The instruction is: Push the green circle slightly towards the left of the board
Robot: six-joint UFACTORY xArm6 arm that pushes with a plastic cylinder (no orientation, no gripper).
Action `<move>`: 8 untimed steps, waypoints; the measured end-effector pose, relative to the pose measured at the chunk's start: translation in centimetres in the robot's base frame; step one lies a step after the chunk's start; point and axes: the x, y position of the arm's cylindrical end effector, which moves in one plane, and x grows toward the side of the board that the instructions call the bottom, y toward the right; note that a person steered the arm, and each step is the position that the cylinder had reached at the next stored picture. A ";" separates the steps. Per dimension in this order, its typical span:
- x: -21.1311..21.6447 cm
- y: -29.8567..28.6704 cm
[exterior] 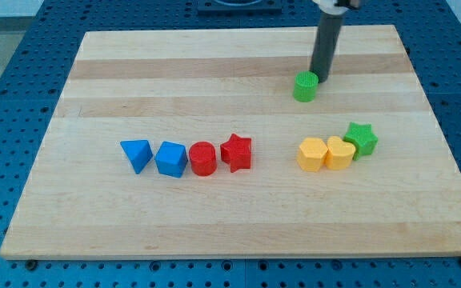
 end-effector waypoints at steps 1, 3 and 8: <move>-1.5 -2.4; 0.8 3.6; 5.2 1.5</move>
